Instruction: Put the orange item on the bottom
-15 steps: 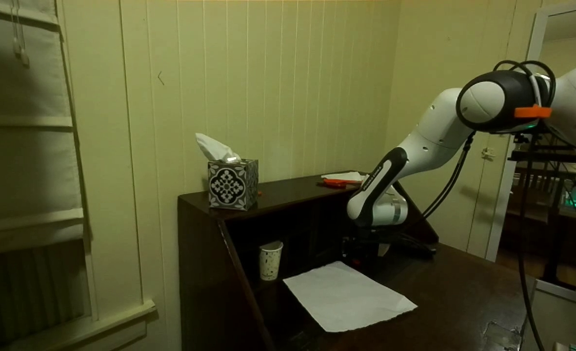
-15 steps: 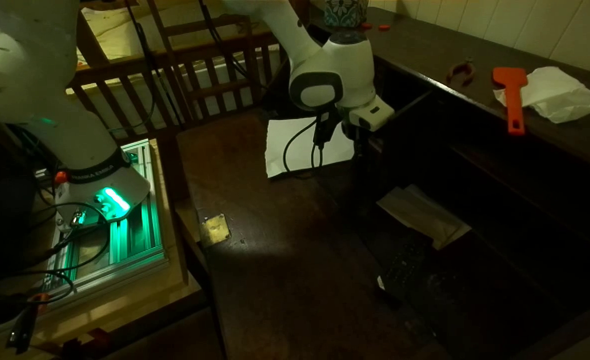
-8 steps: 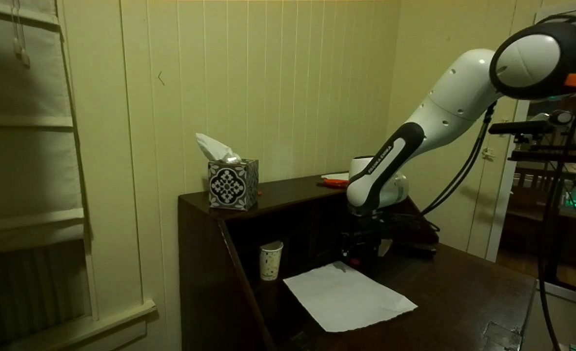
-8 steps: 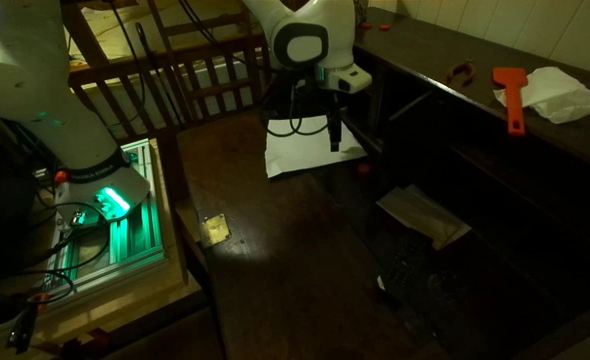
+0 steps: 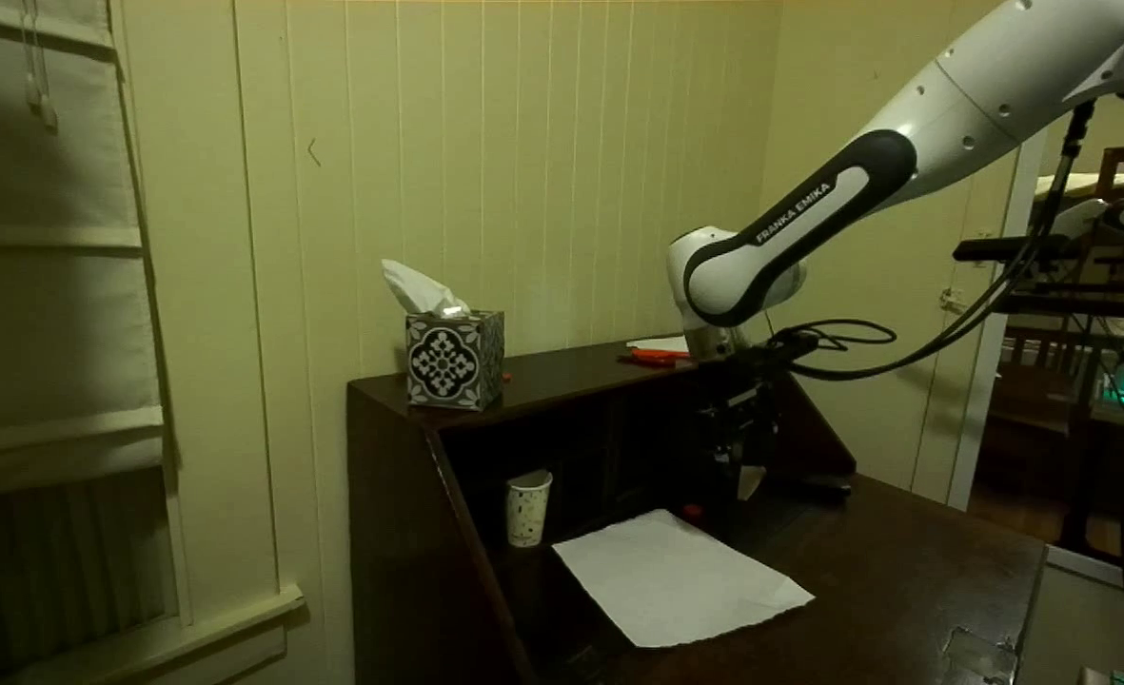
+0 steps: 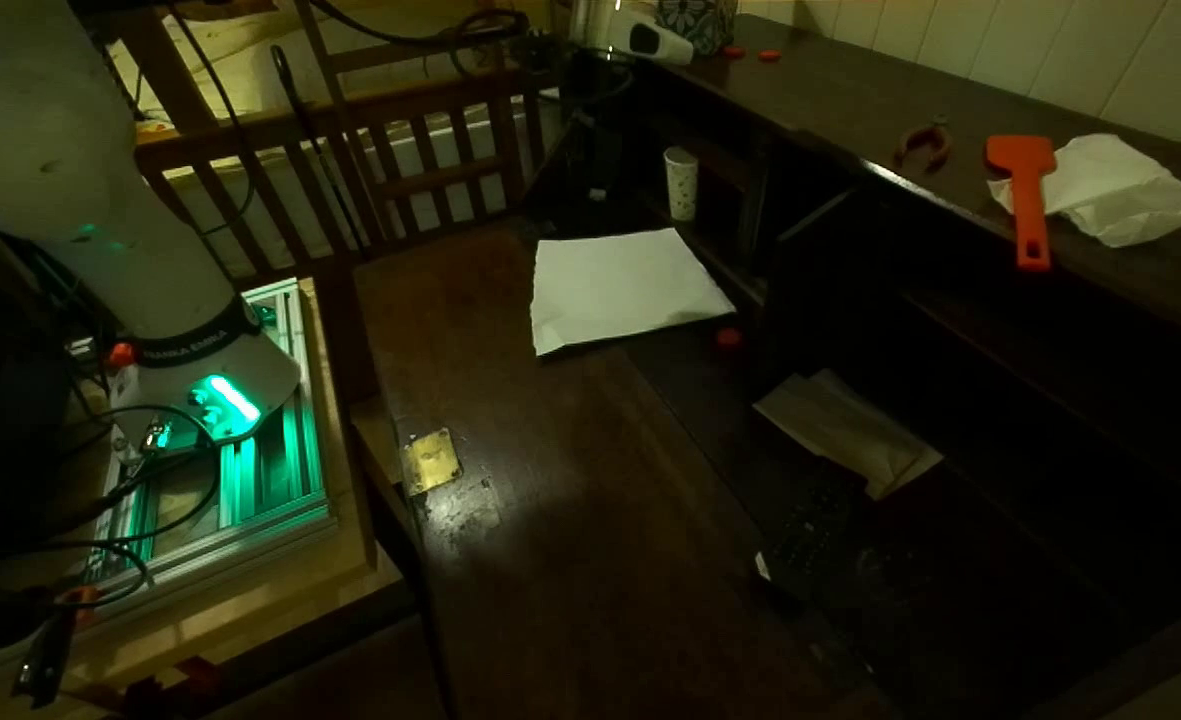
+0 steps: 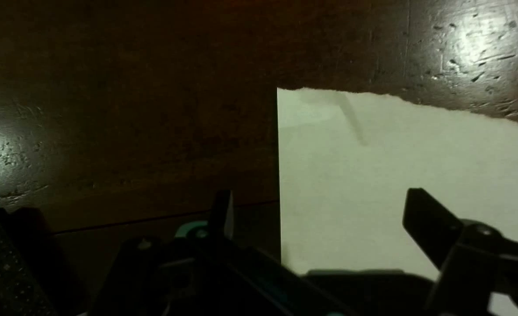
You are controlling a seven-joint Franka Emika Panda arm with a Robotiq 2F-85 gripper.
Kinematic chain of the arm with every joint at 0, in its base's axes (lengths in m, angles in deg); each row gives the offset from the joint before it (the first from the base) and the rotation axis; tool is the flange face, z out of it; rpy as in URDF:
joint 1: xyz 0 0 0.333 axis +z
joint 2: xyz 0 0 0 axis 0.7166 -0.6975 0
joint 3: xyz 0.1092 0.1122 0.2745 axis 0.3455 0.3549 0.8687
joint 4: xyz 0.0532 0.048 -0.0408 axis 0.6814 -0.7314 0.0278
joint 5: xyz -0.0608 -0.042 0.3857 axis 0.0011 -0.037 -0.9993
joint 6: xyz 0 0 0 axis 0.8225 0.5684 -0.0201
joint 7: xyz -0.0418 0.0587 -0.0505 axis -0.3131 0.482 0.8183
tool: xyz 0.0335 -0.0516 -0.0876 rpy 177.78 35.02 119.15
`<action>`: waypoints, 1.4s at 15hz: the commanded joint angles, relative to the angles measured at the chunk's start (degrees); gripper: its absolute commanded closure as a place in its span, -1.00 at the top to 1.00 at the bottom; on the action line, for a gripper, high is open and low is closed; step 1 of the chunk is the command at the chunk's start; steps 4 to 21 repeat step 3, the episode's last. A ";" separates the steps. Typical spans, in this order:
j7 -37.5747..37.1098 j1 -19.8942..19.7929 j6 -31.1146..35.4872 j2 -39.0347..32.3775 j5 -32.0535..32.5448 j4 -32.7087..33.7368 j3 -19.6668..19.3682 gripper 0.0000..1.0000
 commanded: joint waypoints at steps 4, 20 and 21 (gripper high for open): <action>0.65 -2.35 -0.80 0.64 0.28 0.04 2.37 1.00; 0.65 -2.35 -0.80 0.64 0.28 0.04 2.37 1.00; 0.65 -2.35 -0.80 0.64 0.28 0.04 2.37 1.00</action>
